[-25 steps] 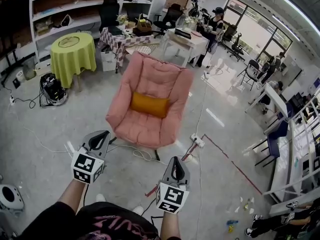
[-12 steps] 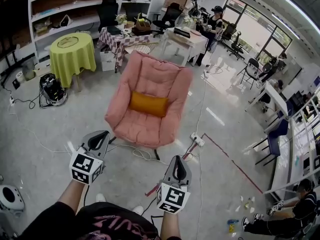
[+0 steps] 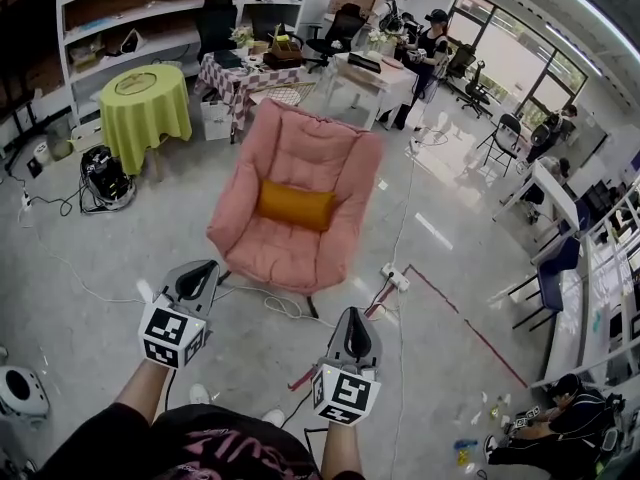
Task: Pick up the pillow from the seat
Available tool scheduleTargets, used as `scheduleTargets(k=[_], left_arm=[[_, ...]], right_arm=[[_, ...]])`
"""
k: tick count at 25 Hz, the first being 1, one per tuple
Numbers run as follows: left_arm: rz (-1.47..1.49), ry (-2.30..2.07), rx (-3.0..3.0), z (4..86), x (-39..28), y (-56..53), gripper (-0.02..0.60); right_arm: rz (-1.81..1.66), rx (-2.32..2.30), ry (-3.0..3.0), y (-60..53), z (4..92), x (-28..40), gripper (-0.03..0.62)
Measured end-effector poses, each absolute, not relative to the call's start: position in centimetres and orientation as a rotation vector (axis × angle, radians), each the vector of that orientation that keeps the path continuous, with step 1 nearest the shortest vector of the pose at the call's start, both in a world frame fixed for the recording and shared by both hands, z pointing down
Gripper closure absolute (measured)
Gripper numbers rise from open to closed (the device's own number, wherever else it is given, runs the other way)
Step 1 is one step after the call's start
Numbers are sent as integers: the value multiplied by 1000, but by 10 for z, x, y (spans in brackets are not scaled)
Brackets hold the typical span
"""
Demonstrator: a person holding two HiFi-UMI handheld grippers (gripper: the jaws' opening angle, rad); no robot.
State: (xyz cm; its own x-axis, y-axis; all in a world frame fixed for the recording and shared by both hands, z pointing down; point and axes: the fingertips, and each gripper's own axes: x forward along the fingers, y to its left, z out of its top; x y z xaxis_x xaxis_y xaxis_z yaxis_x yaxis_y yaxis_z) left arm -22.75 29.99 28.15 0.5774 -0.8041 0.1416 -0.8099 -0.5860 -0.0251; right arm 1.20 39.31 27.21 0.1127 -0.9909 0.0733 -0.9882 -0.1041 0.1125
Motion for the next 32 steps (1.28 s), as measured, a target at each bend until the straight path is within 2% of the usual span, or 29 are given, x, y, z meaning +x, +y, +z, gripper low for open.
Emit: scheduleTargets(k=[9,32], left_arm=[[244,-1409,2725,286,-208,301,572],[255,-1513,2660,298,-134,310,574]], right_arm=[[-9,2195,-2045,390,276,26,576],[-9,2170,-2105,390,296,112,576]])
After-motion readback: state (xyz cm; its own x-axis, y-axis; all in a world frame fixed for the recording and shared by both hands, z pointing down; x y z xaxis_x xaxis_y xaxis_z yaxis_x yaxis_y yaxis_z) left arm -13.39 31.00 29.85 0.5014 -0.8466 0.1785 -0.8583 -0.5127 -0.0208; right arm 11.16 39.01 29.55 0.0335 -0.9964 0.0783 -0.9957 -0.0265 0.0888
